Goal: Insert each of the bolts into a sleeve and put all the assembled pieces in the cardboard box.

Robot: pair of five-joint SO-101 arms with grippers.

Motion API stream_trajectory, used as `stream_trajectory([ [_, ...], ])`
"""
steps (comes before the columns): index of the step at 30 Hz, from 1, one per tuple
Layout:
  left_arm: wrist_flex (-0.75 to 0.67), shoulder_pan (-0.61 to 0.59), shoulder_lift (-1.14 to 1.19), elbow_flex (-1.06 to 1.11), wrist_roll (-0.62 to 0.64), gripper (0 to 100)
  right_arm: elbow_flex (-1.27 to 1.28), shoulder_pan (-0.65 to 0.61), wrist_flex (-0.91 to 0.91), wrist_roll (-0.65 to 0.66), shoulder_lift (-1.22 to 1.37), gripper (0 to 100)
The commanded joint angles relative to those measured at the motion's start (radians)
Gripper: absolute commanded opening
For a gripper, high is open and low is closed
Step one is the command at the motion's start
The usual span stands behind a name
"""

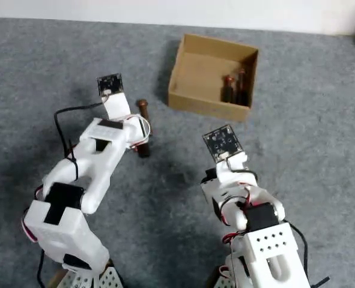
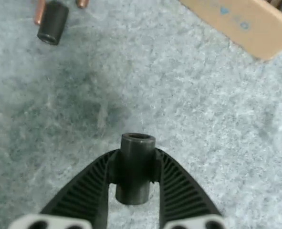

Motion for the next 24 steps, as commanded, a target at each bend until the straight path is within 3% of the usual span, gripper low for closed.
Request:
stream_trajectory([
  [1, 0.015, -0.035, 0.001, -0.048, 0.034, 17, -0.002, 0.007, -0.051, 0.009, -0.010, 0.5],
  [5, 0.057, -0.044, 0.064, -0.102, 0.060, 17, -0.002, 0.007, -0.051, 0.009, -0.010, 0.5],
  [12, 0.342, -0.042, 0.208, -0.335, 0.083, 17, -0.002, 0.007, -0.051, 0.009, -0.010, 0.5],
  [15, 0.436, -0.038, 0.265, -0.423, 0.081, 8, -0.001, 0.007, -0.053, 0.009, -0.010, 0.5],
  [16, 0.451, -0.038, 0.282, -0.446, 0.078, 1, -0.001, 0.007, -0.053, 0.009, -0.010, 0.5],
  [20, 0.460, -0.021, 0.298, -0.444, 0.072, 1, -0.001, 0.007, -0.054, 0.009, -0.010, 0.5],
  [24, 0.456, 0.028, 0.223, -0.378, -0.023, 0, 0.001, 0.007, -0.054, 0.006, -0.012, 0.5],
])
